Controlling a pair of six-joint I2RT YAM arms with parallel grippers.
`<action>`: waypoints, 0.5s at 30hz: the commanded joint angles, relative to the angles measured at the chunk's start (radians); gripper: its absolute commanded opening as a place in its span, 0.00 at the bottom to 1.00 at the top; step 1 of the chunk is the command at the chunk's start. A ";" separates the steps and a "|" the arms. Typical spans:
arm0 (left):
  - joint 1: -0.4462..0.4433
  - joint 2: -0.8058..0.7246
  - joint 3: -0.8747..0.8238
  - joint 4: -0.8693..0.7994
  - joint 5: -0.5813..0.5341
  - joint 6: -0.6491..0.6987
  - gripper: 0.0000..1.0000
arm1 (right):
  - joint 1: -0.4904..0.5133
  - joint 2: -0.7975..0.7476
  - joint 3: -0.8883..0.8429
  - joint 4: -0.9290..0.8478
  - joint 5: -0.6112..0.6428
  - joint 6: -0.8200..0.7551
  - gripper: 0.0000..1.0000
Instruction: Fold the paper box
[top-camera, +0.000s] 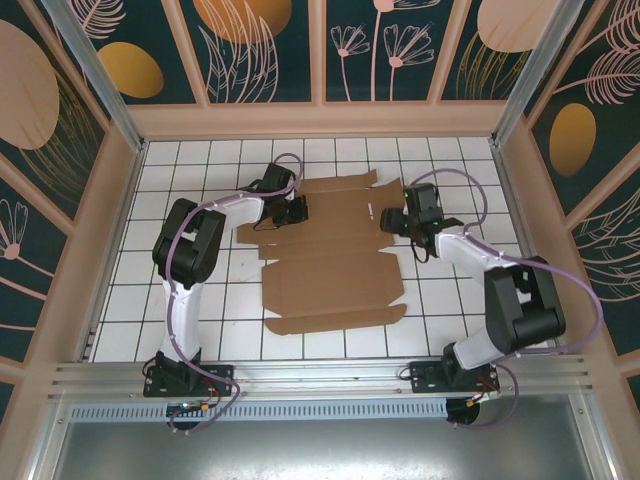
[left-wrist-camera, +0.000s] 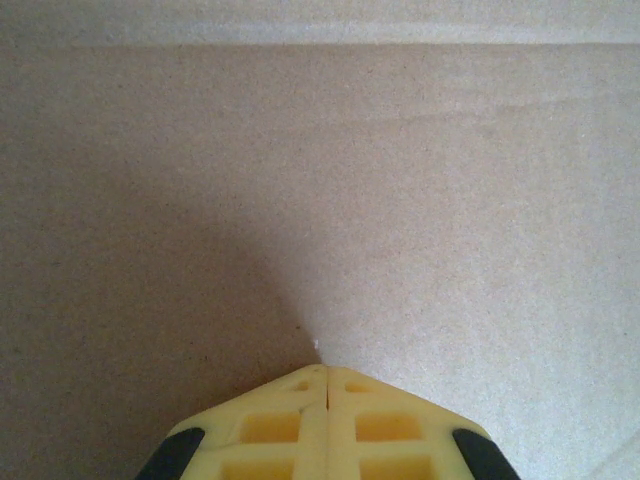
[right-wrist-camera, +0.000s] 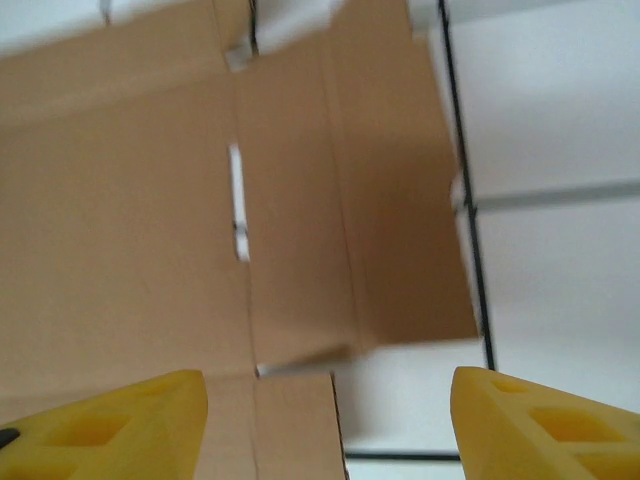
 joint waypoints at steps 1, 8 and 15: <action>0.001 0.027 -0.020 -0.039 -0.002 -0.008 0.00 | -0.025 0.059 -0.012 0.011 -0.088 0.060 0.64; 0.001 0.022 -0.023 -0.038 -0.001 -0.007 0.00 | -0.012 0.089 -0.013 0.052 -0.193 0.056 0.51; 0.001 0.019 -0.023 -0.036 0.006 -0.008 0.00 | 0.032 0.060 0.022 0.075 -0.327 0.062 0.33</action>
